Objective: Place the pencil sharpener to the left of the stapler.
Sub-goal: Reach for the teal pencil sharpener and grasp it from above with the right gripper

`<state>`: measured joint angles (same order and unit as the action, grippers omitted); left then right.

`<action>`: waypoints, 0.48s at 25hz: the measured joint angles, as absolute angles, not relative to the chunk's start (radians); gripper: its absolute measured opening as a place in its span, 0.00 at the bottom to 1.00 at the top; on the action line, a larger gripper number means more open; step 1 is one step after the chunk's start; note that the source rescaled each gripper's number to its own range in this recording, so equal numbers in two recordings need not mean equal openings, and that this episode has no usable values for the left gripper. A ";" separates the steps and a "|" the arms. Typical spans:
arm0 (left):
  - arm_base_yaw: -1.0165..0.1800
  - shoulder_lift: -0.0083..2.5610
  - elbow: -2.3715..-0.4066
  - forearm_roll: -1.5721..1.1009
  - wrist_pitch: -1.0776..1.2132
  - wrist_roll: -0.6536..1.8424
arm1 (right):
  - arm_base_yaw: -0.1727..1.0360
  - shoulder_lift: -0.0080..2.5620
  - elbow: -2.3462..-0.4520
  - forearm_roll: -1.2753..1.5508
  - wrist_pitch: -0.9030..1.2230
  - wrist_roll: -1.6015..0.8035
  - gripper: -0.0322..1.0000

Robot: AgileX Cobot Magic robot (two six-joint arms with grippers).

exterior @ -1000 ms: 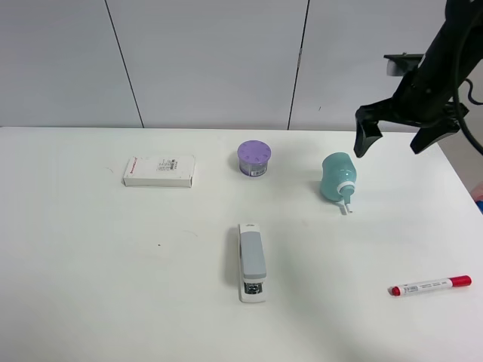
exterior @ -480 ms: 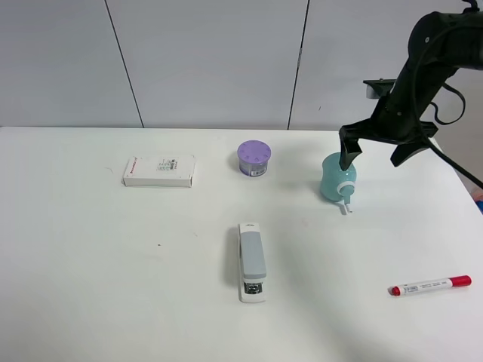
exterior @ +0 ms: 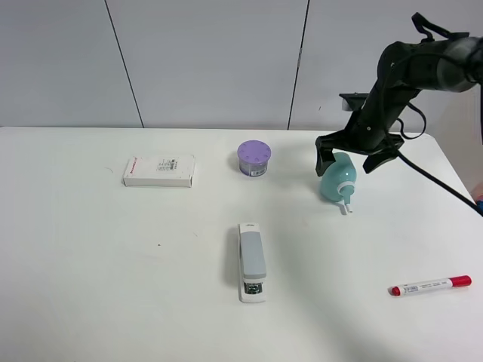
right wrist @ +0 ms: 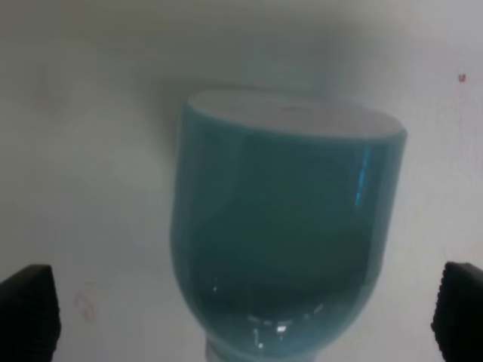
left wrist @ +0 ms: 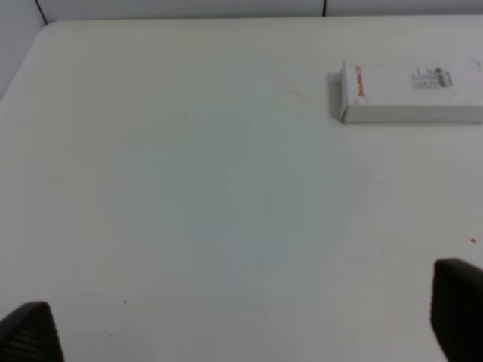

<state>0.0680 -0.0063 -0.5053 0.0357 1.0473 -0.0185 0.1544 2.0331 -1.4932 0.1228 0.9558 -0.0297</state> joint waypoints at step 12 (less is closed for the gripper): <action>0.068 -0.006 -0.505 0.036 1.047 -0.019 | 0.159 2.114 -1.493 0.120 0.886 -0.031 1.00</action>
